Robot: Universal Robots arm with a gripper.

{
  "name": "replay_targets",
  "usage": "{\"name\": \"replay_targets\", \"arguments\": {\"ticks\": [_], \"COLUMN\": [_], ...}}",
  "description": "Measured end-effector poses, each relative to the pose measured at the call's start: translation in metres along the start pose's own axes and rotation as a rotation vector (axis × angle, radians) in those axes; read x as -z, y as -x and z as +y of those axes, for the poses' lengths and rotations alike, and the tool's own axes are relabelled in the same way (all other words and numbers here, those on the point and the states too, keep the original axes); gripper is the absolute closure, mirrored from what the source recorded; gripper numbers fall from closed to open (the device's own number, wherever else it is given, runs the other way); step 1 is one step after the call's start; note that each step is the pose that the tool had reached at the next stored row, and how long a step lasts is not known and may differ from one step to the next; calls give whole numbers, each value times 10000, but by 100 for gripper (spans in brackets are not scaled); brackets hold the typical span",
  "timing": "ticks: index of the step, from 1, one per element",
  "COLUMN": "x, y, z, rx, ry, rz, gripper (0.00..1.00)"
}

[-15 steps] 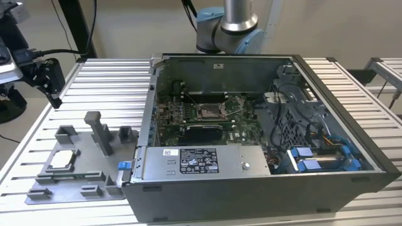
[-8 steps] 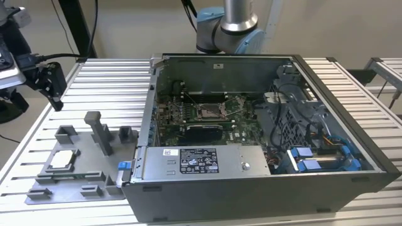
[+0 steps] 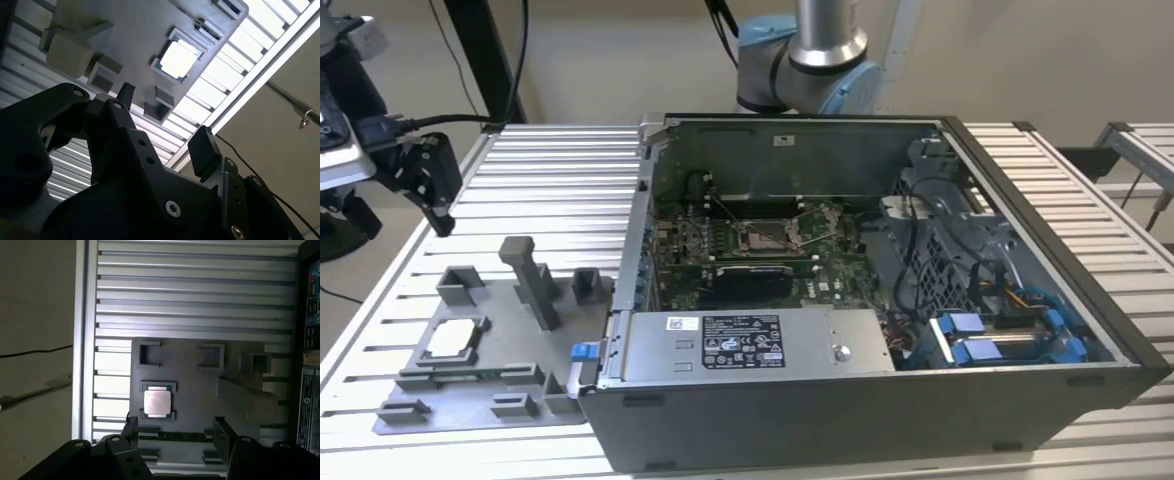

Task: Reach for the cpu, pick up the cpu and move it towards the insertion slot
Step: 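Pick up the cpu and move it towards the insertion slot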

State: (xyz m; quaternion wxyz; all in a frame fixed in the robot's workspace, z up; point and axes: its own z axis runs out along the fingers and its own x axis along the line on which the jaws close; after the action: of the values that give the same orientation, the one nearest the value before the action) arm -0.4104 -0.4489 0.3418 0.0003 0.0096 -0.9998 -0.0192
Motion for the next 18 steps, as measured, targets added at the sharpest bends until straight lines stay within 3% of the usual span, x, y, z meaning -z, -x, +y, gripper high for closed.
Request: {"name": "replay_targets", "arguments": {"ticks": [4,18], "x": [-38,-260], "y": [0,-24], "z": [-2,-28], "rx": [0,-1], "ry": [-2,-2], "rz": [3,-4], "gripper": [0,0]}}
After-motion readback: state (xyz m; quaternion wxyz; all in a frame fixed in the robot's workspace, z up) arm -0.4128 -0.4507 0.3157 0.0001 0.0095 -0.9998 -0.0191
